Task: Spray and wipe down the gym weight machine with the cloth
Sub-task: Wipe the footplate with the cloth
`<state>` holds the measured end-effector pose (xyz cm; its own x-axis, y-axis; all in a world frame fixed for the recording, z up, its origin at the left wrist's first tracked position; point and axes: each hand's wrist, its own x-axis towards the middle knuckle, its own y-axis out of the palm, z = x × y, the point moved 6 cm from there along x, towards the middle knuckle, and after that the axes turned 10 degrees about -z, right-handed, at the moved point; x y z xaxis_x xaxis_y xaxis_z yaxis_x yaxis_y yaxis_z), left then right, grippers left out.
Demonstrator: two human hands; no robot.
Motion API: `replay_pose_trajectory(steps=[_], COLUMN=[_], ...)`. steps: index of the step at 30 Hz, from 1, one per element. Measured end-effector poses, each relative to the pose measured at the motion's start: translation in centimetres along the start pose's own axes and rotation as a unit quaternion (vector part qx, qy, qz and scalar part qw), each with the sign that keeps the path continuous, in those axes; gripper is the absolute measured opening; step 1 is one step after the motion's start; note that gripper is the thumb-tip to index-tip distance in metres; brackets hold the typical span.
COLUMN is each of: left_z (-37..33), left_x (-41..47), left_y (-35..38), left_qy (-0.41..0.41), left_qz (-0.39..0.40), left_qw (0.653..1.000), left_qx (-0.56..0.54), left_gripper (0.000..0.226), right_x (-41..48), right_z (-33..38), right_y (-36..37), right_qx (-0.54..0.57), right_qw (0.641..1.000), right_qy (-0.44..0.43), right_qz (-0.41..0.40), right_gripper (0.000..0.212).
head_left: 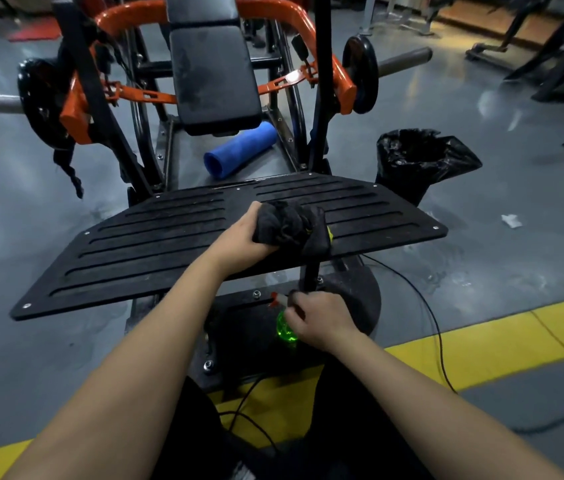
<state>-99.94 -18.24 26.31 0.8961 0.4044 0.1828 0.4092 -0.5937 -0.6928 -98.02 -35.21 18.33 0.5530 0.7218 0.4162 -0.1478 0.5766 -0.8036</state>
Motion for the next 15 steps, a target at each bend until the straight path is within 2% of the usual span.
replay_pose_trajectory(steps=[2, 4, 5, 7, 11, 15], left_z=[0.3, 0.4, 0.3, 0.4, 0.6, 0.8], left_x=[0.1, 0.2, 0.2, 0.2, 0.3, 0.4], left_y=[-0.1, -0.1, 0.0, 0.0, 0.0, 0.1], left_qy=[-0.016, -0.021, -0.019, -0.019, -0.018, -0.019], left_qz=[0.016, 0.020, 0.018, 0.016, 0.016, 0.015], left_qw=[1.000, 1.000, 1.000, 1.000, 1.000, 1.000], left_qx=[0.003, 0.005, 0.006, 0.009, 0.000, -0.019], left_gripper=[0.049, 0.051, 0.052, 0.053, 0.054, 0.054], right_x=[0.3, 0.4, 0.5, -0.1, -1.0, -1.6], right_z=[-3.0, -4.9, -5.7, -8.3, -9.7, -11.4], right_y=[3.8, 7.3, 8.6, 12.4, 15.2, 16.1], right_qx=[-0.037, -0.034, -0.033, -0.007, 0.044, 0.017], right_qw=[0.976, 0.953, 0.949, 0.939, 0.933, 0.927], right_qy=[0.132, 0.183, 0.197, 0.240, 0.273, 0.292], right_qz=[0.170, 0.239, 0.245, 0.247, 0.228, 0.235], right_gripper=[0.036, 0.055, 0.065, 0.070, 0.054, 0.043])
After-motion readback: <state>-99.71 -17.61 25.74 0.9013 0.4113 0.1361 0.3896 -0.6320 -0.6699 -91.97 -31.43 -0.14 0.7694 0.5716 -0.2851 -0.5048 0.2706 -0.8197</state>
